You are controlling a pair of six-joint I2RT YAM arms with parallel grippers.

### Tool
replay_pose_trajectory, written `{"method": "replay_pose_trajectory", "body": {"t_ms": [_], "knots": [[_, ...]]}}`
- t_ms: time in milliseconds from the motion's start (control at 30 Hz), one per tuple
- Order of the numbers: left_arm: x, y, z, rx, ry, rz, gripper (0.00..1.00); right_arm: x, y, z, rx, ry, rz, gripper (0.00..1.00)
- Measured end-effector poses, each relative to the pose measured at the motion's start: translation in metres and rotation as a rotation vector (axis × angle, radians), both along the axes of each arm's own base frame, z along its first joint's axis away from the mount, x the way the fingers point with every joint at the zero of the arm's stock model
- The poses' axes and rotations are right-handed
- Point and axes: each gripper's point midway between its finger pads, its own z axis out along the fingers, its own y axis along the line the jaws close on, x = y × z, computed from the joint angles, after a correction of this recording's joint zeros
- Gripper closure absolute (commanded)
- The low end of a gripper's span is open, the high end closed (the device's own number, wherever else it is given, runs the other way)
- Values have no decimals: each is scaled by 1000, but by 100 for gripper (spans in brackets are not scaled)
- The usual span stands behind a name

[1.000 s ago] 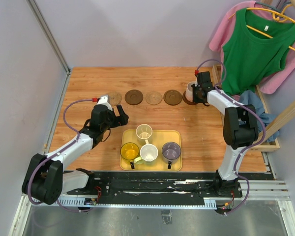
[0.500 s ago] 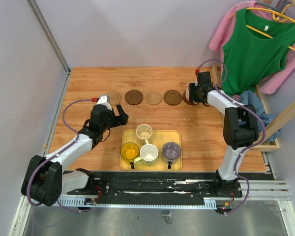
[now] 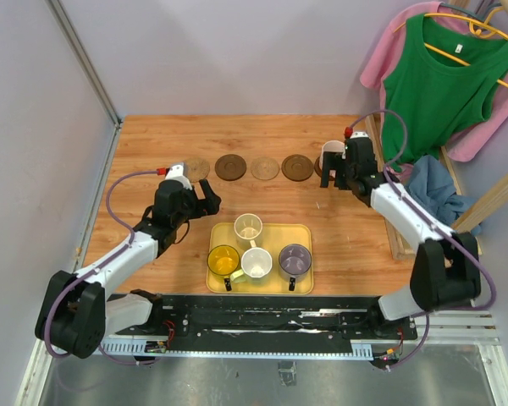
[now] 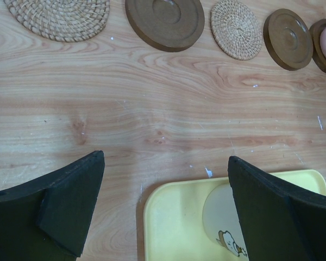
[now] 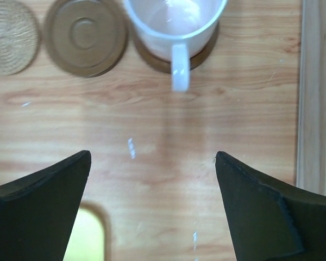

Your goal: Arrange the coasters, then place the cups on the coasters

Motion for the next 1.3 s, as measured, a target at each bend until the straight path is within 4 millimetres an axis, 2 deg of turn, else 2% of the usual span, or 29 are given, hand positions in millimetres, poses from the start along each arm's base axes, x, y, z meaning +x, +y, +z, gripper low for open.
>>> {"method": "replay_pose_trajectory", "body": {"t_ms": [100, 200, 333, 433, 567, 733, 933, 1300], "knots": [[0, 0, 2, -2, -4, 0, 0, -29, 21, 24, 18, -59, 37, 2], [-1, 0, 3, -3, -7, -3, 0, -73, 43, 33, 51, -87, 94, 1], [-2, -2, 2, -5, -2, -12, 0, -131, 63, 31, 111, -83, 160, 1], [-2, -2, 2, -5, -2, -19, 0, -173, 70, 23, 158, -58, 193, 1], [-3, -3, 2, -6, 2, -23, 0, -208, 70, 16, 202, -47, 218, 1], [-7, -5, -2, -11, 14, -35, 0, -233, 73, 10, 225, -24, 267, 1], [-12, -5, -11, -17, 40, -37, 0, -258, 96, -4, 215, 31, 372, 1], [-17, -7, -8, -43, 33, -47, 0, -281, 120, -34, 125, 123, 436, 1]]}}
